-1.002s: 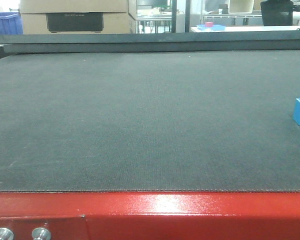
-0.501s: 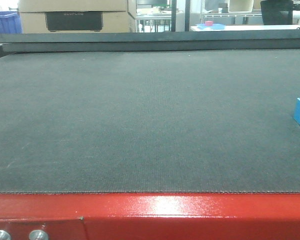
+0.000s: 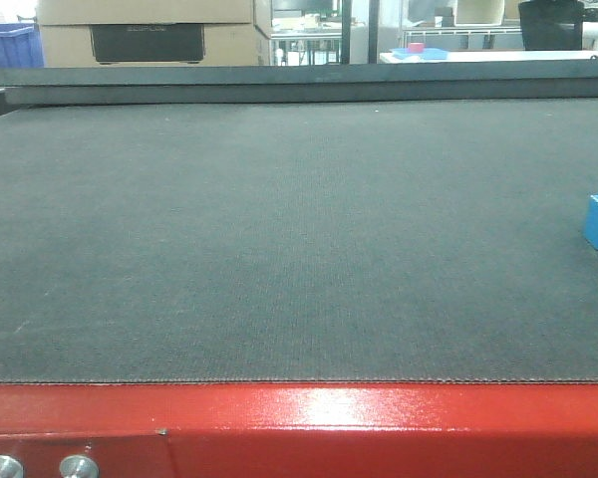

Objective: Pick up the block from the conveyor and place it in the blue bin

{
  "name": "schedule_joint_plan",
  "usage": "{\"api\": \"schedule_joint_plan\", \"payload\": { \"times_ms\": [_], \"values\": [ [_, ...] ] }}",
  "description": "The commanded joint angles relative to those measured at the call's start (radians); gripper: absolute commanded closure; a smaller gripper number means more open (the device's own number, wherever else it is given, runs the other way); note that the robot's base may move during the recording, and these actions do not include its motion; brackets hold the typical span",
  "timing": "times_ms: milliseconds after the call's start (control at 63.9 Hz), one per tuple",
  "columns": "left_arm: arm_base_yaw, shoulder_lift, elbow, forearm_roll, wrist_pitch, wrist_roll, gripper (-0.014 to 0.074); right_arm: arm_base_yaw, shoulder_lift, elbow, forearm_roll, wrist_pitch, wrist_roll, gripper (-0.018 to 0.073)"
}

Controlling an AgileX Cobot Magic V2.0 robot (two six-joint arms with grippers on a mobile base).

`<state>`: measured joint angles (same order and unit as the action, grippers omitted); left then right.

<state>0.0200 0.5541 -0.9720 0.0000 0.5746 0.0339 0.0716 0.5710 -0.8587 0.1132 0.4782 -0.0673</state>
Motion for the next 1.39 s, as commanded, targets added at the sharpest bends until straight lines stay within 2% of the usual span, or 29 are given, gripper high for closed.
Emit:
{"api": "schedule_joint_plan", "payload": {
  "times_ms": [0, 78, 172, 391, 517, 611, 830, 971, 1378],
  "values": [
    [-0.035, 0.067, -0.025, 0.000, 0.010, -0.003, 0.0070, 0.002, 0.079, -0.011, -0.010, -0.032, -0.002, -0.0010],
    [-0.066, 0.113, -0.029, 0.006, 0.014, -0.008, 0.0032, 0.014, 0.129, -0.024, -0.010, -0.032, -0.002, -0.0010],
    [-0.088, 0.167, -0.041, 0.006, 0.048, -0.012, 0.0036, 0.034, 0.193, -0.072, -0.010, 0.027, -0.002, -0.0010],
    [-0.096, 0.289, -0.109, 0.006, 0.154, -0.012, 0.0037, 0.051, 0.428, -0.276, -0.010, 0.319, -0.002, -0.0010],
    [-0.119, 0.318, -0.119, 0.009, 0.153, -0.012, 0.0037, 0.051, 0.575, -0.366, -0.010, 0.480, -0.002, -0.0010],
    [-0.126, 0.330, -0.119, 0.007, 0.149, -0.012, 0.0037, 0.051, 0.687, -0.400, -0.010, 0.538, -0.002, -0.0010],
    [-0.126, 0.330, -0.119, 0.007, 0.150, -0.012, 0.0037, 0.011, 0.915, -0.402, -0.014, 0.539, 0.019, -0.0010],
    [-0.126, 0.328, -0.119, 0.007, 0.156, -0.012, 0.0037, -0.016, 1.025, -0.402, -0.014, 0.486, 0.034, -0.0010],
    [-0.126, 0.328, -0.119, 0.007, 0.167, -0.012, 0.0037, 0.013, 1.176, -0.402, -0.014, 0.376, 0.034, -0.0010]
  ]
}}
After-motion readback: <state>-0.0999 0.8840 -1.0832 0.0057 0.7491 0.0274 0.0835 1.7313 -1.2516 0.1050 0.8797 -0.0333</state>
